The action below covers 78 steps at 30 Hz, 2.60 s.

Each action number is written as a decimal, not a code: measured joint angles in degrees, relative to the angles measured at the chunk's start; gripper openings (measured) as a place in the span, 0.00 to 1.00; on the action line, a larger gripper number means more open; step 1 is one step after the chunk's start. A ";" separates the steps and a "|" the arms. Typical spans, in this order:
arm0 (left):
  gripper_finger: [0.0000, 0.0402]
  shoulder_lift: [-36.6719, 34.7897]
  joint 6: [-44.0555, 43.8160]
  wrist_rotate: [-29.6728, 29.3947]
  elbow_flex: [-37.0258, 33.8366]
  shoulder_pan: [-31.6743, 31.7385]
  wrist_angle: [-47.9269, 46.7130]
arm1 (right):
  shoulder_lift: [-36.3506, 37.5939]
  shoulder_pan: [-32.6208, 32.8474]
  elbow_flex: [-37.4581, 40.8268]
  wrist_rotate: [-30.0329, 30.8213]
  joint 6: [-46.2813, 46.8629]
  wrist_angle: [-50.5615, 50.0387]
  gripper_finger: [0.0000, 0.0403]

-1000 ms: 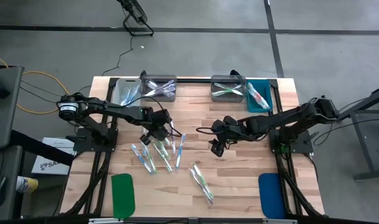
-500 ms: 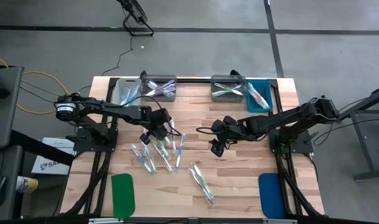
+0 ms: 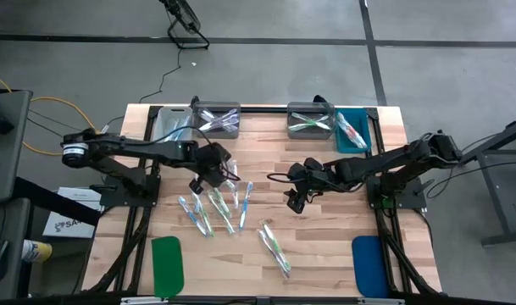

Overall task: Pick & Place Toothbrushes
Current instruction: Put the green toothbrush into the right black bin

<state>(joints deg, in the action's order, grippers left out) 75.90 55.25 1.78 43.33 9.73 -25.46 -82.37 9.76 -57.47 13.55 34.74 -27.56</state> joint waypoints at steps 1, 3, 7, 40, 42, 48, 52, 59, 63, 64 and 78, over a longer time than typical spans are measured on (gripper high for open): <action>0.00 -0.65 0.01 0.00 0.00 0.00 -0.01 | 0.00 0.00 0.00 0.12 -0.01 0.04 0.55; 0.00 -1.78 0.01 0.00 0.00 0.01 0.73 | 0.00 0.00 0.00 1.31 -0.02 0.52 0.55; 0.00 -3.35 0.01 0.01 0.00 0.00 4.65 | -0.21 0.00 0.00 3.48 -1.66 2.82 0.55; 0.00 -3.43 -4.53 5.77 0.00 0.01 47.54 | -6.99 -3.62 18.03 17.35 -35.75 66.05 0.55; 0.00 -3.42 -4.61 6.93 0.00 0.01 48.81 | -9.18 -4.96 18.01 15.31 -37.19 71.98 0.55; 0.00 -3.41 -4.77 7.91 0.00 -0.01 50.37 | -14.78 -8.39 18.01 8.76 -39.52 85.04 0.55; 0.00 -3.41 -4.91 7.78 0.00 0.01 50.58 | -16.50 -9.07 16.83 5.90 -39.54 88.02 0.55; 0.00 -3.41 -5.56 7.76 0.00 0.01 51.05 | -19.23 -10.37 13.45 2.66 -39.54 88.35 0.51; 0.00 -3.41 -5.62 7.71 0.00 0.01 50.95 | -19.34 -10.67 13.40 4.09 -39.55 87.88 0.40; 0.00 -3.41 -5.60 7.72 0.00 0.01 50.93 | -19.34 -10.67 13.40 4.65 -39.56 87.89 0.36; 0.02 -3.41 -5.50 5.89 0.00 0.01 50.20 | -19.05 -10.61 13.40 5.81 -39.07 86.80 0.06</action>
<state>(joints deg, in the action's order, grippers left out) 72.49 49.75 7.67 43.33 9.74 24.74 -101.42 -0.85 -44.07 19.36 -4.32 59.24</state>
